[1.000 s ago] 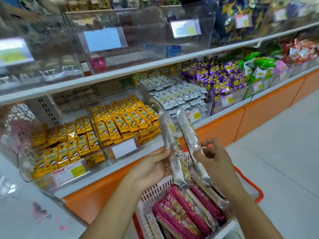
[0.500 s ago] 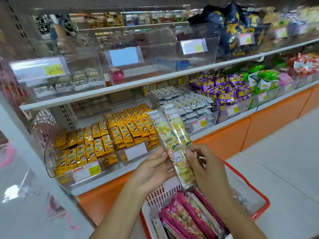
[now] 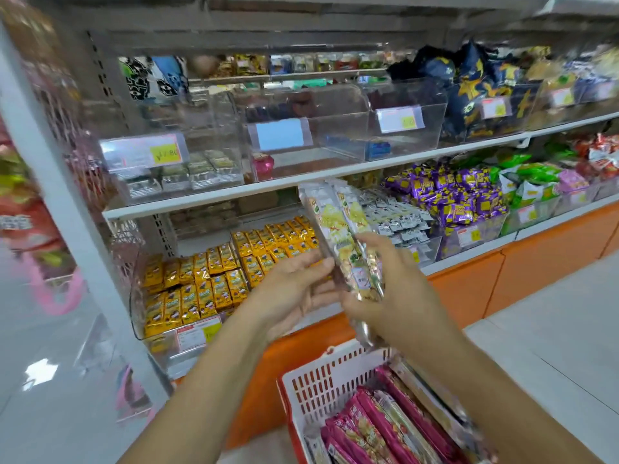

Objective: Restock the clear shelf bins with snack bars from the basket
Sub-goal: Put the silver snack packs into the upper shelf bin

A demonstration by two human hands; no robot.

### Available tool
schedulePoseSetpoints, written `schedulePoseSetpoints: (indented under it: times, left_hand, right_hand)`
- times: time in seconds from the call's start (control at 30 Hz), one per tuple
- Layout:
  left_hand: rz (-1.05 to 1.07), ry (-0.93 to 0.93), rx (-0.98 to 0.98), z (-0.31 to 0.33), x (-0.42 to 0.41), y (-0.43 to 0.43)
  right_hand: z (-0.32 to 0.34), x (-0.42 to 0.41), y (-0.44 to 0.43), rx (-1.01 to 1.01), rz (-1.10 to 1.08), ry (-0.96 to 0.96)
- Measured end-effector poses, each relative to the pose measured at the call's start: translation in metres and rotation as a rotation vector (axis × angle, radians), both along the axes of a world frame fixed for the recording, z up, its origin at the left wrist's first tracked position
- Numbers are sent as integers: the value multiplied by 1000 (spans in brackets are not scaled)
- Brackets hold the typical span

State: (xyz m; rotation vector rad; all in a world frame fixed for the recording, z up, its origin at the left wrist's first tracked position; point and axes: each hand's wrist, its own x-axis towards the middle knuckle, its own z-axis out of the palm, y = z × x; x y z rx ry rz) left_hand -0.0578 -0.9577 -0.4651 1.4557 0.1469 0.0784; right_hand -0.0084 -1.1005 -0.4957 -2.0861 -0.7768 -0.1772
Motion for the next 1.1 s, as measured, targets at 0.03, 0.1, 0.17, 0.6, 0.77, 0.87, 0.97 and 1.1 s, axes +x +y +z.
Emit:
schedulePoseSetpoints:
  times: [0.03,0.1,0.17,0.6,0.77,0.87,0.97,1.1]
  left_hand:
    - [4,-29,17,5,-1,10]
    - [64,-97,134,25,-3,32]
    - [219,-172,364,47,-7,60]
    - [736,-144,1633,106,-39,207]
    - [760,-265,1658,99,-38,229]
    - [735,-230,1685,98,-35,238]
    - [749,-246,1677,97,-36,240]
    - [750,-268,1683,96,-35,241]
  right_hand:
    - [16,2,2,30,56,81]
    - [50,9,7,101,166,255]
    - [82,16,19,135,248,307]
    - [251,56,183,-333,285,117]
    - [263,64,255,-618,214,-4]
    - [254,64,284,-681,211,-43]
    - [236,70,307,-653,215,-60]
    - [222,75,328,-640,232,-92]
